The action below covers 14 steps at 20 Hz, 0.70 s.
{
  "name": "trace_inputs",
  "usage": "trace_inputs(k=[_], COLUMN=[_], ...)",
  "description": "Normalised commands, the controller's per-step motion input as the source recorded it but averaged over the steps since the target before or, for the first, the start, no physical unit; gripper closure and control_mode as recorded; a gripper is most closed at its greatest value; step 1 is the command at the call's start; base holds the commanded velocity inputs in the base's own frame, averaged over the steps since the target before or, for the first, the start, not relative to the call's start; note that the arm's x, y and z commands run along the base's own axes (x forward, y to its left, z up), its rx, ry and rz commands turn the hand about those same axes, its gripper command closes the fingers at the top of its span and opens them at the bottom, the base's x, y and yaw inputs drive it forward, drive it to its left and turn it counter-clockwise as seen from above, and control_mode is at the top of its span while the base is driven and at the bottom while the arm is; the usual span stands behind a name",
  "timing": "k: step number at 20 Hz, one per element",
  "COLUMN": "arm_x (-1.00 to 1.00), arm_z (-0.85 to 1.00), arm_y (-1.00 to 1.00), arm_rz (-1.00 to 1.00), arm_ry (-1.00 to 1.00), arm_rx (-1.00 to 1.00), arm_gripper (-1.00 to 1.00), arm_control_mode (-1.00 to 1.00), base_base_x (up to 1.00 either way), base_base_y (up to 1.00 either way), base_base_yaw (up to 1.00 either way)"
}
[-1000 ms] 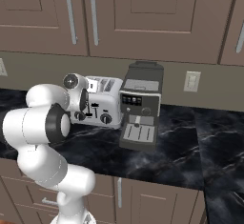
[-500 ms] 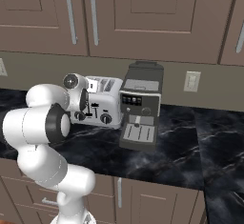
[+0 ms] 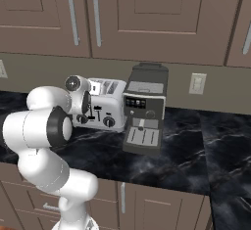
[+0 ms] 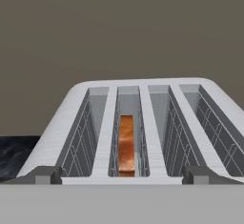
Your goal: Start the toaster. Once the lever pops up, take the bread to the plate on the dining counter.
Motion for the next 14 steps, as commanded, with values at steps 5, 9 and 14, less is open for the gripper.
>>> trace_inputs(k=[5, 9, 14], arm_x=[0.00, 0.00, 0.00], arm_z=[0.00, 0.00, 0.00], arm_y=[0.00, 0.00, 0.00], arm_rz=[0.00, 0.00, 0.00], arm_ry=[0.00, 0.00, 0.00], arm_rx=[0.00, 0.00, 0.00], arm_gripper=[-1.00, -1.00, -1.00], arm_control_mode=[-1.00, -1.00, -1.00], base_base_x=[0.00, 0.00, 0.00], base_base_y=[0.00, 0.00, 0.00], base_base_yaw=[0.00, 0.00, 0.00])
